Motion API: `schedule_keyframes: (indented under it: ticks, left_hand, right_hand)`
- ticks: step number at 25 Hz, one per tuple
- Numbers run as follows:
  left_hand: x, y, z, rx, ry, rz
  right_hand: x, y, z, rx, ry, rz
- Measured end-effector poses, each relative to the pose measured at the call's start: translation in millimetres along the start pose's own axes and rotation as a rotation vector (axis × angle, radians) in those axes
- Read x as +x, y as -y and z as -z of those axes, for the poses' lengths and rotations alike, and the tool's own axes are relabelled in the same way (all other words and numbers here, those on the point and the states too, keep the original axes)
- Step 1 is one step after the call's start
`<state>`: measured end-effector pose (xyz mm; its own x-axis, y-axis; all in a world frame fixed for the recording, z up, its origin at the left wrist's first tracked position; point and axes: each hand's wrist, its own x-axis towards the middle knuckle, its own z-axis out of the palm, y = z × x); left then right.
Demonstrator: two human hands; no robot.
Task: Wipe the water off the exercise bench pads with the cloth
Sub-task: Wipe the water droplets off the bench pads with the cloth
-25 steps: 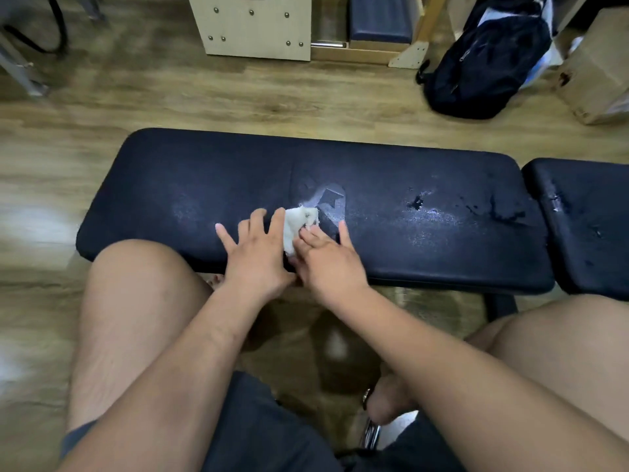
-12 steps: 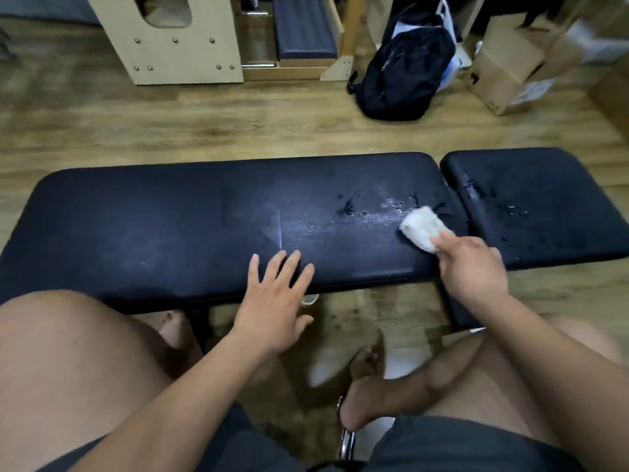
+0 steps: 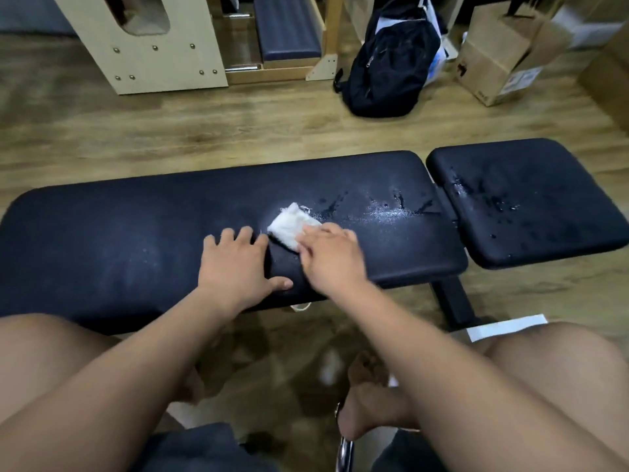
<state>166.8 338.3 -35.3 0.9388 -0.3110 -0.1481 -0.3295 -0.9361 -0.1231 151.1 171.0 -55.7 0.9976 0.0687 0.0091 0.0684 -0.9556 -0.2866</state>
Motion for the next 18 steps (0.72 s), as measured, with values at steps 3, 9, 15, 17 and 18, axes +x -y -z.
schedule_keyframes:
  ticks: [3, 9, 15, 17, 18]
  left_hand:
    - [5.5, 1.2, -5.9, -0.018, 0.129, 0.047]
    - [17.7, -4.8, -0.9, 0.042, 0.188, 0.016]
    - [23.0, -18.1, 23.6, 0.14, 0.318, 0.004]
    - [22.6, -20.6, 25.6, 0.144, 0.337, 0.007]
    - [23.2, -21.0, 26.1, 0.137, 0.343, 0.004]
  right_hand:
    - [0.8, -83.4, 25.8, -0.101, -0.032, -0.089]
    - [17.5, -136.3, 68.4, -0.154, -0.073, -0.666]
    - [43.9, 19.9, 1.4, -0.009, 0.086, -0.011]
    - [42.7, -27.0, 8.1, -0.091, 0.06, 0.014]
    - [39.6, -58.6, 18.4, -0.156, 0.025, -0.072]
